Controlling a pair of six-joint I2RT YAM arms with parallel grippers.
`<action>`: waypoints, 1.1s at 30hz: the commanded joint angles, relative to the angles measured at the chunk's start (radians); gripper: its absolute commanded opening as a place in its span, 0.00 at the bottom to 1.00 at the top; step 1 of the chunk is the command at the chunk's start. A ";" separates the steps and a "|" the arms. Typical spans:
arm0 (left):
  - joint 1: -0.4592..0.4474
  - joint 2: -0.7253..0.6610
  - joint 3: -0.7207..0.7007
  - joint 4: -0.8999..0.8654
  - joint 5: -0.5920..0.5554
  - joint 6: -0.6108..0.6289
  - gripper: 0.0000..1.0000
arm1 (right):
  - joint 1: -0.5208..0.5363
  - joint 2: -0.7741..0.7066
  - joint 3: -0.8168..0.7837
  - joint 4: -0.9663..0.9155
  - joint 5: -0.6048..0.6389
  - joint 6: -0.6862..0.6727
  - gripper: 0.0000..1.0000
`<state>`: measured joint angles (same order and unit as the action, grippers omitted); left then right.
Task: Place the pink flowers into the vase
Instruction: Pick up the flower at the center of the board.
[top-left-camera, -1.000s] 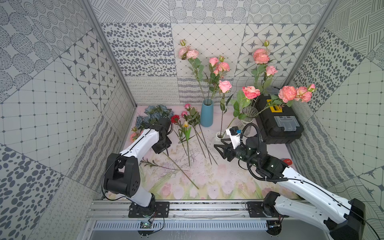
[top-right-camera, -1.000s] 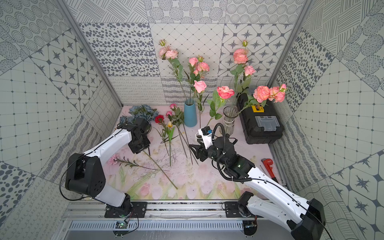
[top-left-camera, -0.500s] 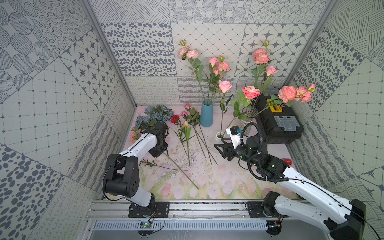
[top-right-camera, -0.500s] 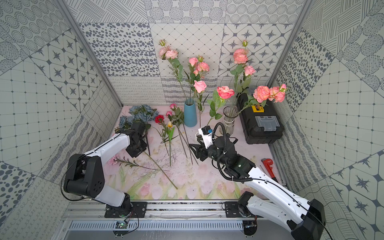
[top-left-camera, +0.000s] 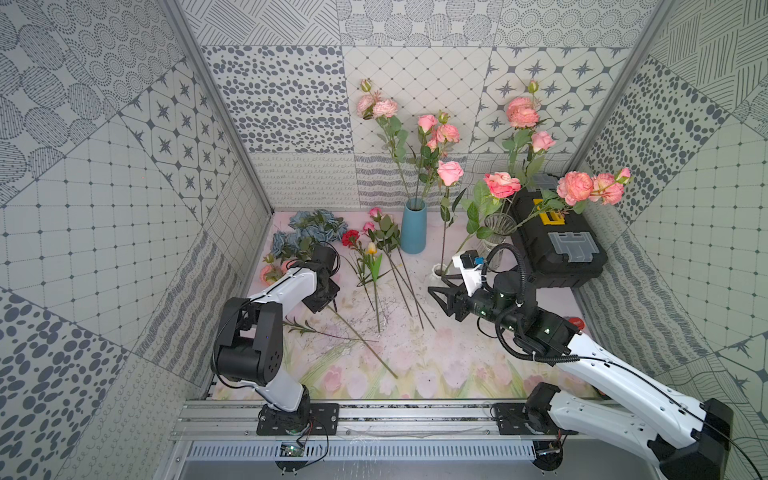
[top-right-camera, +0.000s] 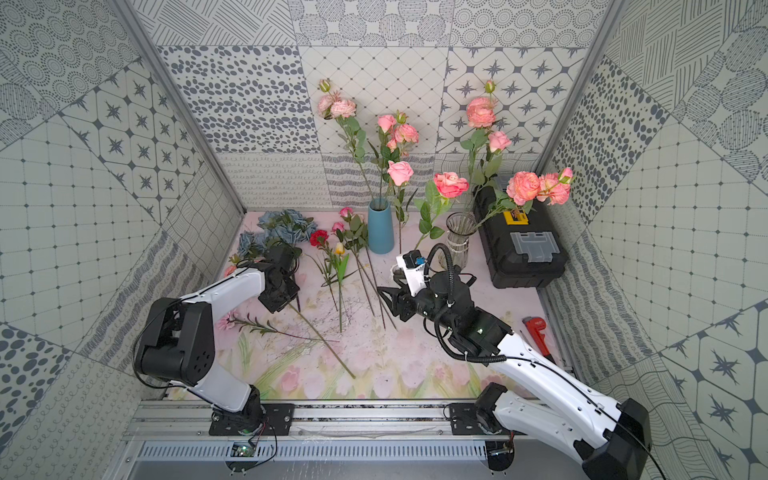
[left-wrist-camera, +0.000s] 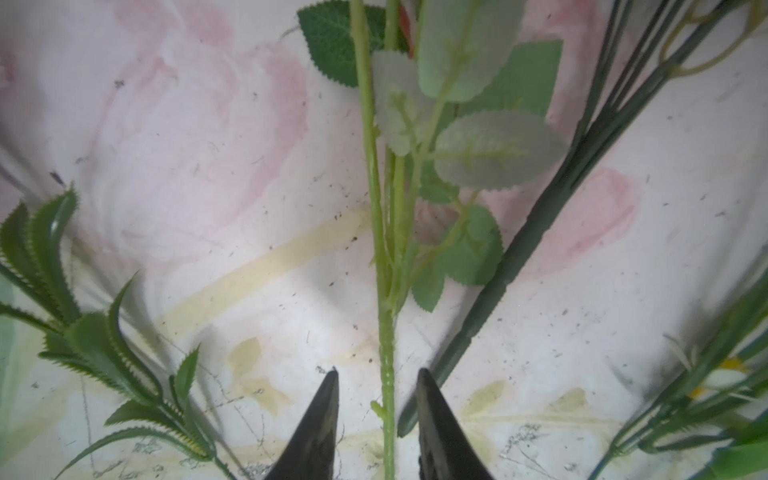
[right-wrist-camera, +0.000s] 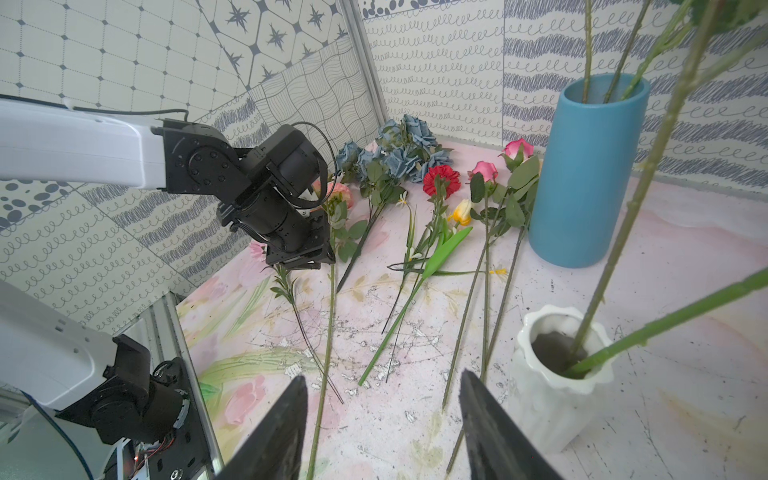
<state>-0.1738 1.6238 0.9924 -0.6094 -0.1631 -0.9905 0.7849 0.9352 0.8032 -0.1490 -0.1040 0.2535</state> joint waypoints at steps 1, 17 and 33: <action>0.007 0.033 0.011 0.054 -0.007 -0.017 0.30 | 0.002 -0.014 0.021 0.018 -0.003 -0.010 0.59; 0.006 0.102 -0.010 0.091 -0.035 -0.045 0.18 | 0.002 -0.015 0.025 0.013 0.007 -0.011 0.59; 0.006 -0.005 -0.065 0.042 -0.086 -0.091 0.00 | 0.003 0.003 0.061 -0.024 0.006 -0.016 0.59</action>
<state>-0.1699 1.6661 0.9489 -0.5209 -0.1936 -1.0428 0.7849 0.9356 0.8261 -0.1841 -0.1032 0.2504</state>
